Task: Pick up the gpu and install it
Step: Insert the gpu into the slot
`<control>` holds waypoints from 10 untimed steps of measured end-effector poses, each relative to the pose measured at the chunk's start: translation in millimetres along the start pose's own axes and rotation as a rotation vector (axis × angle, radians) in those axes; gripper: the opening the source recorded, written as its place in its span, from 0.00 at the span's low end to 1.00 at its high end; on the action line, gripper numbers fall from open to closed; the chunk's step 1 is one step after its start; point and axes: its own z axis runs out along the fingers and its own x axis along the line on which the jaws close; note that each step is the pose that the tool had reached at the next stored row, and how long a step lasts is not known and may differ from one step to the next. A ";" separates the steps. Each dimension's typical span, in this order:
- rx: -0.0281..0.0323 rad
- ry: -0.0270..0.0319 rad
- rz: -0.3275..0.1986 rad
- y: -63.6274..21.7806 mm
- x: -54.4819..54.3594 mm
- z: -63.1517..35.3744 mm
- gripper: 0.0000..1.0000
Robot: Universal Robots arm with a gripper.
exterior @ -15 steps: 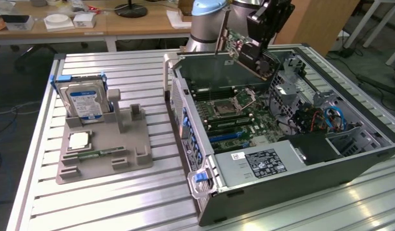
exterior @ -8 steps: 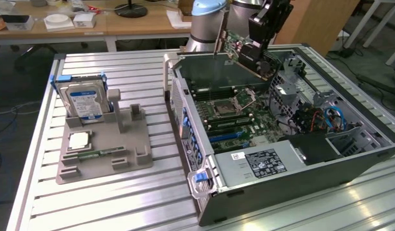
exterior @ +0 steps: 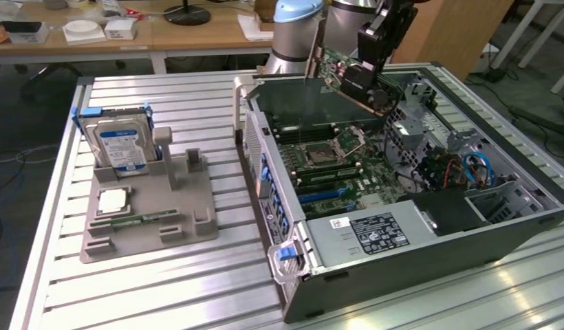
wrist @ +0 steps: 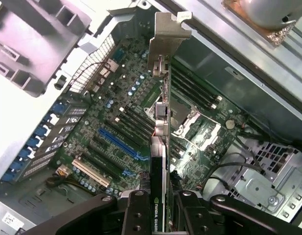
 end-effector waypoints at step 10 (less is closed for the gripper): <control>-0.0056 0.0054 -0.155 -0.3 0.2 3.2 0.25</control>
